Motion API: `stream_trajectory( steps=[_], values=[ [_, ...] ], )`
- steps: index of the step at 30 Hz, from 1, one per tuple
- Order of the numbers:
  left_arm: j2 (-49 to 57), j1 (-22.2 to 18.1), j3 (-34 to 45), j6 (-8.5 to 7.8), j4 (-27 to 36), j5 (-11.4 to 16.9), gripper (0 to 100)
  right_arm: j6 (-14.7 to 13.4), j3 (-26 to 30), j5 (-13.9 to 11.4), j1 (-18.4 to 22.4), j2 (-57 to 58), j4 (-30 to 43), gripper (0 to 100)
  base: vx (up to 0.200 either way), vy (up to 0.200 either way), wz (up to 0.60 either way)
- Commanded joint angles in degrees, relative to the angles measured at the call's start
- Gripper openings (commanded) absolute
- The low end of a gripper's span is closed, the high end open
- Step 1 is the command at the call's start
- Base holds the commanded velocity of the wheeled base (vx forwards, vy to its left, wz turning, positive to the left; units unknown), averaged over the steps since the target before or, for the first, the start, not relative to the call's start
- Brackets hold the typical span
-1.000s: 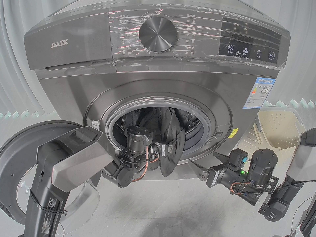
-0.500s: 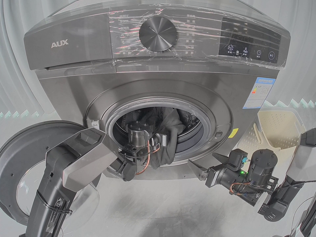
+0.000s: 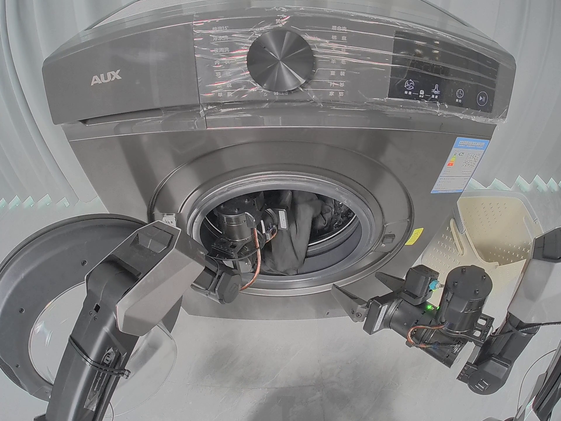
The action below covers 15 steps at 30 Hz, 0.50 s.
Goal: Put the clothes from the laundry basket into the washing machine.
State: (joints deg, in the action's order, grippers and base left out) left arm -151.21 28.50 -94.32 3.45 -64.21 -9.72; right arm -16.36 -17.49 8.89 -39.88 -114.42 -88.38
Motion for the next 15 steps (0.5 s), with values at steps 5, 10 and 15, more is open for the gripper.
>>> stream_trajectory(
  steps=[5, 10, 15],
  values=[
    [6.10, 2.88, 15.39, -0.29, -0.39, 4.53, 100, -0.08, 0.18, 0.08, -0.03, -0.10, -0.04, 100, 0.000, 0.000, 0.00],
    [6.98, 3.49, 19.79, -2.22, 0.14, 5.50, 100, -0.08, 0.35, -0.01, -0.11, -0.63, -0.12, 100, 0.000, 0.000, 0.00],
    [5.14, 3.05, 20.67, -3.54, 0.05, 5.67, 100, 0.01, 0.62, 0.08, -1.08, -0.63, -0.12, 100, 0.000, 0.000, 0.00]
  ],
)
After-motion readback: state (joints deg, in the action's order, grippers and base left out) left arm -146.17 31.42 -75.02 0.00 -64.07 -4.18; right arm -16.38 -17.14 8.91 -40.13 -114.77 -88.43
